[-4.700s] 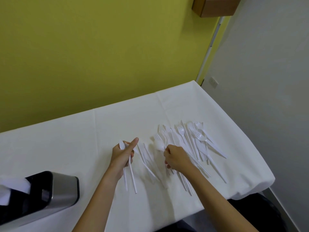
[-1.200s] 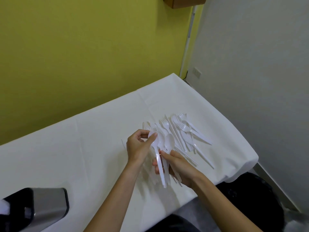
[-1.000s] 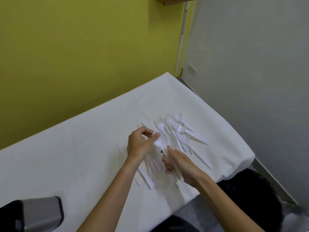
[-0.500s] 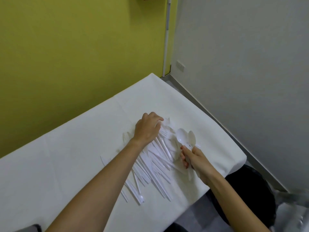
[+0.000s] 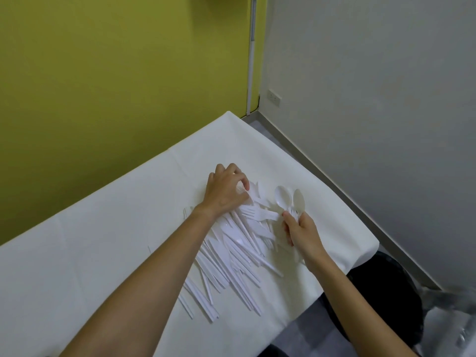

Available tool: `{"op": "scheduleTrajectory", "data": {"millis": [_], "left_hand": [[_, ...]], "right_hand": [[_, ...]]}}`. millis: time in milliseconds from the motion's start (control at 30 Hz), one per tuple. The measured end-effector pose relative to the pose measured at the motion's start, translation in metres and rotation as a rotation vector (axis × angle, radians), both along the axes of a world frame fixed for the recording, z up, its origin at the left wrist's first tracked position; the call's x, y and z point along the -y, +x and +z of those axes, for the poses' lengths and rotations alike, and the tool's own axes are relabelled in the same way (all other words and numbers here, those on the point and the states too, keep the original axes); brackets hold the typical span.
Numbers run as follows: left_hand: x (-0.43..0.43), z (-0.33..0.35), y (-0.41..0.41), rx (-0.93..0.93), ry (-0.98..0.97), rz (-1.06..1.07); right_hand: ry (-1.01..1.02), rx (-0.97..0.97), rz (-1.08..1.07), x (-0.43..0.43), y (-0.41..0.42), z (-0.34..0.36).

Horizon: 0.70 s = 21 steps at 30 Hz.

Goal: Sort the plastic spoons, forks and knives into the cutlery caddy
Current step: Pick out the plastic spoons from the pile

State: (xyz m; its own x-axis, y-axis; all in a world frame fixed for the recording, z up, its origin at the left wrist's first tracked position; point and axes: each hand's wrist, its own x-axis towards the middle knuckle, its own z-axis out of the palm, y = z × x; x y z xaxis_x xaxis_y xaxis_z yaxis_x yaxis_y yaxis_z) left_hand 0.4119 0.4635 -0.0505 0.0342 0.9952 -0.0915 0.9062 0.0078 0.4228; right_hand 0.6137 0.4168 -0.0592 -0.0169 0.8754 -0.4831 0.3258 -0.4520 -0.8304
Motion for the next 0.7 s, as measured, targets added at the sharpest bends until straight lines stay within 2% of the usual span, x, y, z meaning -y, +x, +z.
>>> {"op": "scheduleTrajectory", "data": {"millis": [100, 233, 300, 467, 700], "left_hand": [[-0.004, 0.007, -0.007, 0.136, -0.039, -0.024], [-0.005, 0.021, -0.023, 0.524, -0.133, 0.033], [-0.001, 0.027, -0.03, 0.638, -0.128, 0.11], [0.017, 0.027, -0.045, 0.791, -0.034, 0.366], [0.057, 0.029, -0.073, 0.941, 0.094, 0.763]], "right_hand": [[0.026, 0.011, 0.003, -0.006, -0.002, 0.001], [0.041, 0.016, 0.068, -0.016, -0.003, 0.008], [0.087, 0.067, 0.105, -0.028, -0.007, 0.013], [0.296, 0.292, 0.285, -0.07, -0.035, 0.021], [0.217, 0.507, 0.427, -0.103, -0.076, 0.0]]}}
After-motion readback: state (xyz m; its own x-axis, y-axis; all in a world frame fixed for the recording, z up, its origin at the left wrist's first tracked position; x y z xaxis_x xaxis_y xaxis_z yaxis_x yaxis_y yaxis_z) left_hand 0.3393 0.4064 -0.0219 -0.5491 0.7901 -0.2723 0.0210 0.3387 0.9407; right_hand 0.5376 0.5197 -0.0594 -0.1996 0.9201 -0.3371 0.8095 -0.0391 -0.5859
